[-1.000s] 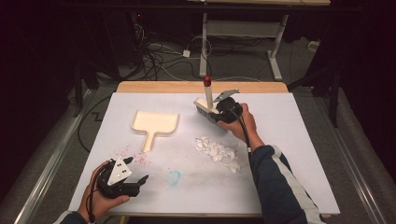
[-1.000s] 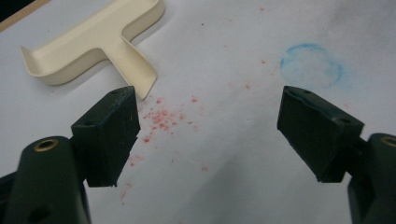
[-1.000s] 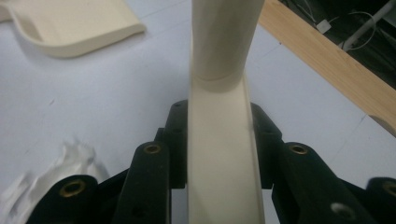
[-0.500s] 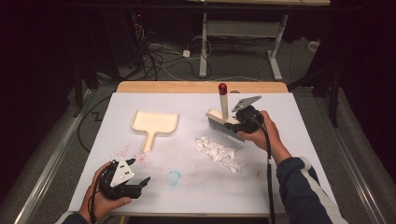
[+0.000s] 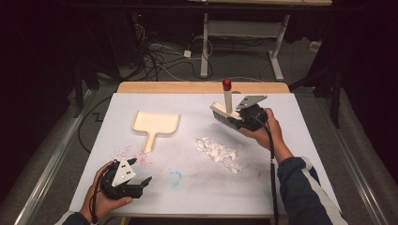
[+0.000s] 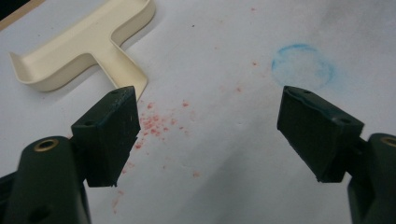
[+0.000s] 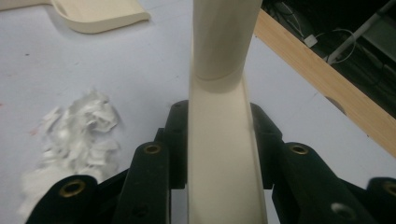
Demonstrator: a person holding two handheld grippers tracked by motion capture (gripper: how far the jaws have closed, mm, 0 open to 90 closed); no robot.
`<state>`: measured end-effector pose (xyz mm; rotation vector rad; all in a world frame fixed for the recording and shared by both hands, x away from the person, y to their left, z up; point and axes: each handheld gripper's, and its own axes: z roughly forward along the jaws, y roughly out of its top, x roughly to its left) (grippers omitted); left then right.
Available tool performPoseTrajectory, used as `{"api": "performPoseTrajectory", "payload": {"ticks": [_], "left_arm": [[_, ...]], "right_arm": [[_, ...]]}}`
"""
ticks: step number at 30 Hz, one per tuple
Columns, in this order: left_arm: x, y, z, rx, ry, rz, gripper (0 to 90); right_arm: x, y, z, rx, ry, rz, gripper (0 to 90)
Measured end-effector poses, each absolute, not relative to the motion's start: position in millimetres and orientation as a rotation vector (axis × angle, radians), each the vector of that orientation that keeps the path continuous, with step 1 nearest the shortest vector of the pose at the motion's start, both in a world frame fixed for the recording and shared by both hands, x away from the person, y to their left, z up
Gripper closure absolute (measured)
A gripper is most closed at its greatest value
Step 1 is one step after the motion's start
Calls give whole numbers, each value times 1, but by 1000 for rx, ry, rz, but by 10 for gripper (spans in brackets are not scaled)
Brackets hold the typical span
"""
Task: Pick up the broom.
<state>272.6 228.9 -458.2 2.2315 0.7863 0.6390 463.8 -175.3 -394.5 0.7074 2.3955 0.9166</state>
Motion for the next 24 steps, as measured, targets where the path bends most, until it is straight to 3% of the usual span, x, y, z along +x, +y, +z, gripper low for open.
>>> {"api": "performPoseTrajectory", "payload": {"ticks": [8,17,24], "left_arm": [[272,230,-460,2235,803,621,202],[272,229,-460,2241,796,638,202],[271,227,-459,2243,800,629,202]], "right_arm": [[467,-159,-418,565,2447,870,676],[430,-169,-418,300,2539,887,676],[405,-184,-407,297,2494,927,676]]}}
